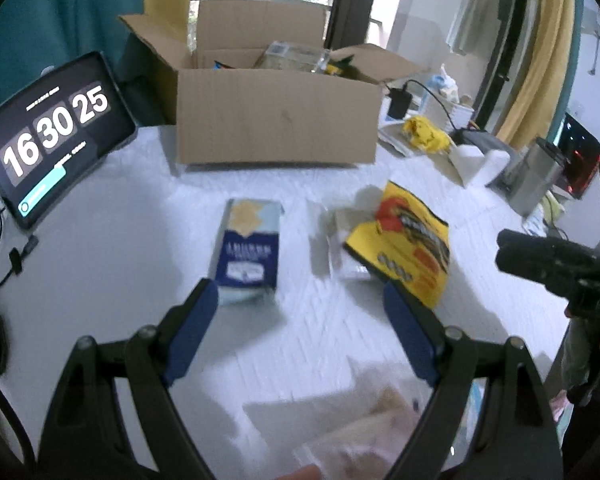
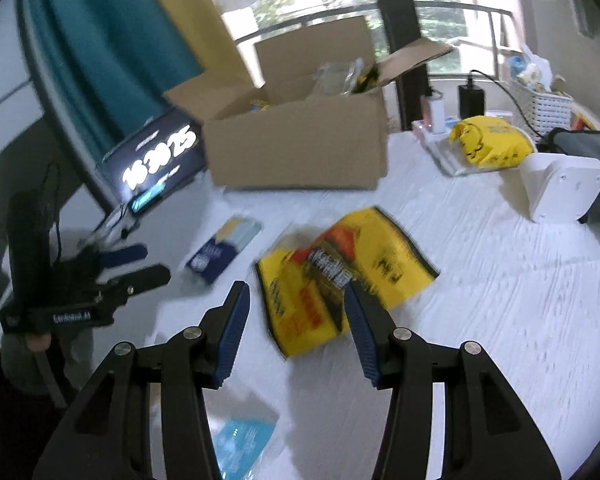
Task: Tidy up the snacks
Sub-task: 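Move both grippers toward the yellow-black bag and blue box on the table, then grasp the clear bread package with the left gripper while the right grasps the blue-white packet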
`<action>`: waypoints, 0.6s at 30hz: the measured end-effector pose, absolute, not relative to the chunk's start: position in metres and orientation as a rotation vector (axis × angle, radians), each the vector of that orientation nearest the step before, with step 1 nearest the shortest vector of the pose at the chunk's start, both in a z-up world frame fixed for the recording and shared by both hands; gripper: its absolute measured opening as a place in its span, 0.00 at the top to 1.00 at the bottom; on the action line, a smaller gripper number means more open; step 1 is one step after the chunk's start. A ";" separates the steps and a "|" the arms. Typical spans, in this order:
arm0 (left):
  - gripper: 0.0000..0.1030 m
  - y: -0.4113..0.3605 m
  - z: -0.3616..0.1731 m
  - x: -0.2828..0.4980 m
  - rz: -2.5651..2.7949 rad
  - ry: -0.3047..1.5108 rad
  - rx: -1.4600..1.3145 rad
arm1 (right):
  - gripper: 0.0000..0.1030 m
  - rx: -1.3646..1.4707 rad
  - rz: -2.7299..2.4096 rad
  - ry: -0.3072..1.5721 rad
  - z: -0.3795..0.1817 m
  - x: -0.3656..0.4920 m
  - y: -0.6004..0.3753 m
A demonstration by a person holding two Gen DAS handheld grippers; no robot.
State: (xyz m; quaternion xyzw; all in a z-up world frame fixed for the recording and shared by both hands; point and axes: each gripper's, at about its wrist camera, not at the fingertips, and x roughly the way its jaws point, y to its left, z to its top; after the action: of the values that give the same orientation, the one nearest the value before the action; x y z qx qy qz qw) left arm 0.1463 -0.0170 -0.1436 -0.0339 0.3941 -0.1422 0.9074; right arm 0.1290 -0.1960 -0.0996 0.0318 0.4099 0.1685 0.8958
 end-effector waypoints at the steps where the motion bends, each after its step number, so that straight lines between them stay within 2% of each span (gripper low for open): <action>1: 0.17 -0.017 -0.144 0.141 -0.297 0.813 -0.067 | 0.49 0.051 0.359 0.855 -0.100 0.124 -0.193; 2: 0.17 -0.017 -0.144 0.134 -0.303 0.814 -0.062 | 0.46 0.036 0.374 0.859 -0.101 0.119 -0.189; 5: 0.17 -0.015 -0.147 0.118 -0.304 0.819 -0.053 | 0.25 0.002 0.412 0.867 -0.103 0.103 -0.178; 6: 0.17 -0.013 -0.149 0.113 -0.303 0.821 -0.052 | 0.21 -0.006 0.427 0.874 -0.105 0.100 -0.175; 18: 0.17 0.001 -0.155 0.081 -0.313 0.820 -0.032 | 0.19 -0.231 0.613 1.006 -0.146 0.063 -0.130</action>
State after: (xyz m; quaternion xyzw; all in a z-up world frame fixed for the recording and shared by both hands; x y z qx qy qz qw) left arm 0.0811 0.0006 -0.1555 -0.0156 0.3970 -0.1517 0.9051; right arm 0.0629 -0.1297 -0.1455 -0.1085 0.4734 0.2884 0.8252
